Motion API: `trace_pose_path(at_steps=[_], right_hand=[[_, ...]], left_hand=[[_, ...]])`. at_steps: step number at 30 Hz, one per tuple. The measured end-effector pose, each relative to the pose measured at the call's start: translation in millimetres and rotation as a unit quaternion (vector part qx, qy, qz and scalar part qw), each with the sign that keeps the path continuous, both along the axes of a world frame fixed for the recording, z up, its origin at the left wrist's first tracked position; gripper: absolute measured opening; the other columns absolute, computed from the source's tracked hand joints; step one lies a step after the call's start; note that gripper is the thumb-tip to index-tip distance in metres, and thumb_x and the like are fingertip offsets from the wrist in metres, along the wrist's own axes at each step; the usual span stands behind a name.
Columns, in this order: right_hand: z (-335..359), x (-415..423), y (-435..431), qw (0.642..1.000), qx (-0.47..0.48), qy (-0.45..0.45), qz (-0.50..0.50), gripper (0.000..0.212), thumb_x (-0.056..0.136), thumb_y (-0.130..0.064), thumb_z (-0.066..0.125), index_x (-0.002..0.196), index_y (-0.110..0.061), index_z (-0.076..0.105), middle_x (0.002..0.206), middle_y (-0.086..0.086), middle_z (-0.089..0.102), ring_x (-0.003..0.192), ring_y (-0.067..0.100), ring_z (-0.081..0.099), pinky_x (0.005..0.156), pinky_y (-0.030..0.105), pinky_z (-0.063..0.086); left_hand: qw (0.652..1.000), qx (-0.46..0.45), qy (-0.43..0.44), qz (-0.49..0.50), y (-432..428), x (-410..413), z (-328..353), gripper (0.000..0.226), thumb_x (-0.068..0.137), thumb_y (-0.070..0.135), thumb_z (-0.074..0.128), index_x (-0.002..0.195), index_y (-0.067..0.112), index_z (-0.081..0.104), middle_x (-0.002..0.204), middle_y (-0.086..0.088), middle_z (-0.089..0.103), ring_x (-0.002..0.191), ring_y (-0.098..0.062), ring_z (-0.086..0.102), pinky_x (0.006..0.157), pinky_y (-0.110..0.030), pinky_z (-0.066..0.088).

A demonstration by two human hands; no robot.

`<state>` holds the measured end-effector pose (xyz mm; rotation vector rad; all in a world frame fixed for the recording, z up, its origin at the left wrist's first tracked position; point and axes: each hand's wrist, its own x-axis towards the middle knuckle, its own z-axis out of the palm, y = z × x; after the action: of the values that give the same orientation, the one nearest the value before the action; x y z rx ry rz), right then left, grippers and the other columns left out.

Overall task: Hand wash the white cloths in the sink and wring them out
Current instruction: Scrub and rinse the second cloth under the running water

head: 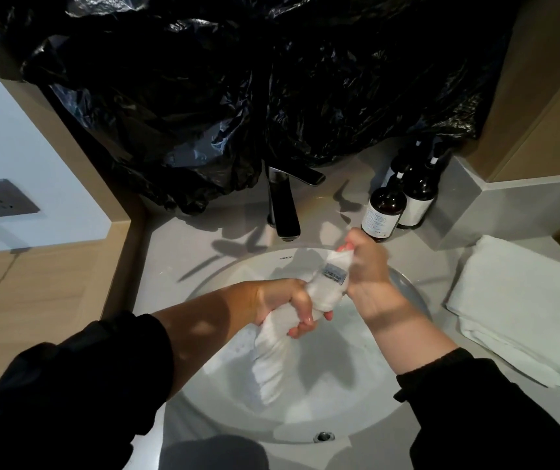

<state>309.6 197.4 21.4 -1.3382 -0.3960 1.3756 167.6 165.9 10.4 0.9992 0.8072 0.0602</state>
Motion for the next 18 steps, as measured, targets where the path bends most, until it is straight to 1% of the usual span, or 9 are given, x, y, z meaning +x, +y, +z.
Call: trace_pose_path(at_steps=[2, 3, 4, 6, 9, 13, 16, 18], right_hand=[[-2, -1, 4, 1.0, 0.019, 0.013, -0.008, 0.045, 0.084, -0.005, 0.047, 0.042, -0.014, 0.037, 0.036, -0.003, 0.037, 0.034, 0.014, 0.038, 0.047, 0.023, 0.03], [-2, -2, 5, 1.0, 0.016, 0.017, -0.013, 0.052, 0.088, -0.01, 0.048, 0.038, -0.016, 0.037, 0.034, -0.002, 0.037, 0.033, 0.014, 0.038, 0.048, 0.024, 0.032], [-2, -2, 6, 1.0, 0.01, 0.018, -0.016, 0.055, 0.091, -0.016, 0.048, 0.037, -0.016, 0.037, 0.033, -0.002, 0.036, 0.032, 0.014, 0.038, 0.049, 0.024, 0.033], [-4, -4, 6, 1.0, -0.007, 0.014, -0.016, 0.054, 0.095, -0.022, 0.046, 0.043, -0.013, 0.034, 0.033, 0.0, 0.036, 0.03, 0.014, 0.038, 0.048, 0.024, 0.033], [-4, -5, 4, 0.999, -0.026, 0.016, -0.012, 0.048, 0.093, -0.021, 0.045, 0.047, -0.013, 0.033, 0.033, -0.001, 0.037, 0.029, 0.014, 0.038, 0.048, 0.024, 0.032], [1, -7, 1, 0.998, -0.027, 0.057, -0.027, 0.043, 0.09, -0.015, 0.044, 0.048, -0.013, 0.032, 0.033, -0.001, 0.036, 0.03, 0.013, 0.038, 0.049, 0.023, 0.032], [6, -6, 4, 0.997, -0.023, 0.075, -0.026, 0.048, 0.086, -0.014, 0.045, 0.039, -0.015, 0.035, 0.035, -0.001, 0.038, 0.034, 0.014, 0.039, 0.05, 0.023, 0.033], [6, -3, 7, 0.997, 0.003, 0.081, -0.014, 0.056, 0.087, -0.014, 0.044, 0.031, -0.018, 0.038, 0.036, -0.001, 0.039, 0.033, 0.013, 0.04, 0.051, 0.024, 0.034]], left_hand=[[1.0, 0.01, 0.006, 0.003, 1, -1, -2, 0.04, 0.046, 0.013, 0.062, 0.085, 0.005, 0.06, 0.059, -0.011, 0.048, 0.041, -0.018, 0.045, 0.044, -0.017, 0.041], [1.0, 0.014, 0.013, 0.001, 2, -1, -3, 0.041, 0.045, 0.014, 0.063, 0.085, 0.005, 0.061, 0.06, -0.012, 0.048, 0.041, -0.019, 0.045, 0.045, -0.017, 0.041], [1.0, 0.018, 0.017, -0.004, 2, -2, -3, 0.041, 0.046, 0.014, 0.063, 0.085, 0.005, 0.061, 0.061, -0.012, 0.047, 0.04, -0.019, 0.045, 0.045, -0.017, 0.041], [1.0, 0.019, 0.019, -0.015, 2, -4, -3, 0.041, 0.046, 0.015, 0.063, 0.086, 0.005, 0.06, 0.058, -0.012, 0.048, 0.04, -0.019, 0.045, 0.046, -0.017, 0.041], [1.0, -0.009, 0.005, -0.021, -1, -7, -2, 0.043, 0.045, 0.013, 0.062, 0.086, 0.003, 0.055, 0.052, -0.008, 0.05, 0.039, -0.016, 0.045, 0.044, -0.016, 0.04], [0.998, -0.041, -0.027, -0.034, -1, -7, 3, 0.041, 0.045, 0.009, 0.06, 0.085, 0.004, 0.049, 0.05, -0.005, 0.05, 0.037, -0.013, 0.046, 0.042, -0.016, 0.038], [0.998, -0.043, -0.041, -0.024, 1, -8, 8, 0.039, 0.047, 0.008, 0.059, 0.085, 0.004, 0.049, 0.051, -0.005, 0.05, 0.039, -0.013, 0.046, 0.042, -0.016, 0.039], [1.0, -0.013, -0.017, -0.018, 0, -5, 14, 0.035, 0.05, 0.006, 0.06, 0.083, 0.003, 0.051, 0.054, -0.007, 0.051, 0.041, -0.014, 0.047, 0.043, -0.017, 0.04]])
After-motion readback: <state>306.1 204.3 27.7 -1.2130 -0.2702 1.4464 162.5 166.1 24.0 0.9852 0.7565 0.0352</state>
